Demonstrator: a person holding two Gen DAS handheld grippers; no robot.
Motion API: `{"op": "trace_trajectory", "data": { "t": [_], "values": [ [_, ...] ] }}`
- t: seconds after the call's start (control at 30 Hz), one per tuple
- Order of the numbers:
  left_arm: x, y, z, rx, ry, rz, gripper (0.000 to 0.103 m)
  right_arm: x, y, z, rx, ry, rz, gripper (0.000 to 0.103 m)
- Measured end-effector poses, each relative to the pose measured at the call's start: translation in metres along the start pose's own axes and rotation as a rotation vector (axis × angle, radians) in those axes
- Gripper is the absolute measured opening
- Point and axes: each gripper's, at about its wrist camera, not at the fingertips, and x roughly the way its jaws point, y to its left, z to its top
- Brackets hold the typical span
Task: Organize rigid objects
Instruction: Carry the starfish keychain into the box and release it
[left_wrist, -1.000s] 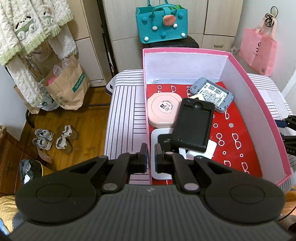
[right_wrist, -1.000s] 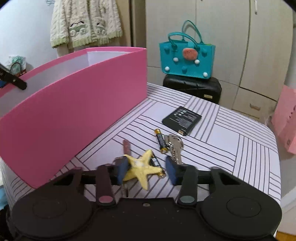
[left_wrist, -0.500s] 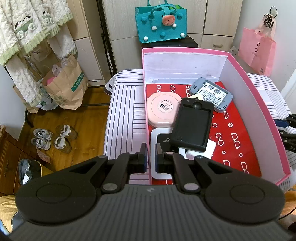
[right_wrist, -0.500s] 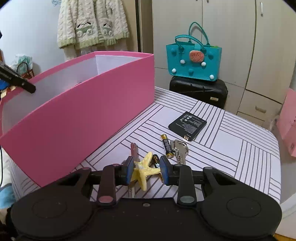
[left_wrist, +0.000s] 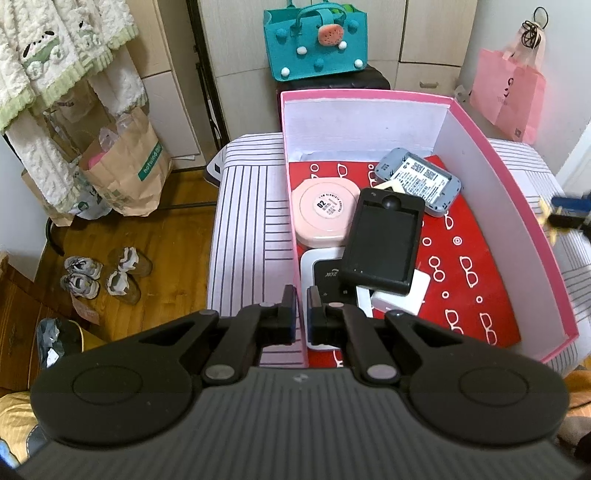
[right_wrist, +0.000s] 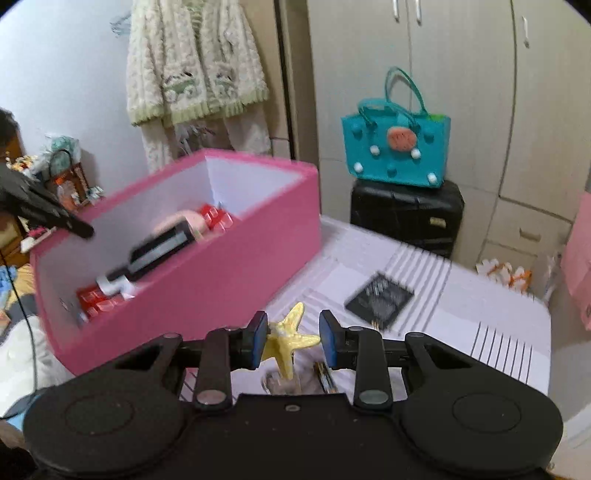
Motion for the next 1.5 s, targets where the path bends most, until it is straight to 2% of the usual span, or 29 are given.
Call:
{"op": "trace_trajectory", "data": {
  "t": [0.13,0.23,0.37,0.47,0.63,0.83,1.03,1.1,1.17,1.3,1.5],
  "values": [
    [0.0,-0.003,0.005,0.033,-0.002,0.017,0.004,-0.013,0.008,0.036,-0.017,-0.041,0.046,0.036],
    [0.002,-0.008,0.009,0.051,-0.013,0.044,0.004,-0.012,0.024,0.063,-0.046,-0.074,0.113,0.036],
    [0.008,-0.011,0.012,0.068,-0.014,0.06,0.004,0.012,0.047,0.091,-0.083,-0.046,0.208,0.036],
    [0.009,-0.01,0.012,0.07,-0.016,0.055,0.004,0.037,0.061,0.101,-0.104,-0.029,0.196,0.036],
    [0.013,-0.008,0.009,0.06,-0.013,0.045,0.005,0.077,0.076,0.116,-0.072,0.046,0.265,0.036],
    [0.015,-0.006,0.01,0.054,-0.004,0.037,0.005,0.129,0.081,0.126,-0.005,0.221,0.292,0.036],
    [0.015,-0.003,0.009,0.049,-0.005,0.024,0.005,0.143,0.093,0.112,-0.035,0.281,0.313,0.036],
    [0.015,-0.003,0.01,0.049,-0.005,0.024,0.006,0.147,0.098,0.111,-0.073,0.291,0.291,0.037],
    [0.015,-0.003,0.01,0.048,-0.005,0.024,0.006,0.147,0.102,0.109,-0.101,0.283,0.267,0.037],
    [0.015,-0.003,0.01,0.045,-0.005,0.021,0.006,0.131,0.092,0.113,-0.059,0.241,0.293,0.039],
    [0.015,-0.001,0.007,0.028,-0.018,0.012,0.007,0.078,0.07,0.112,-0.011,0.124,0.259,0.043]
  ]
}}
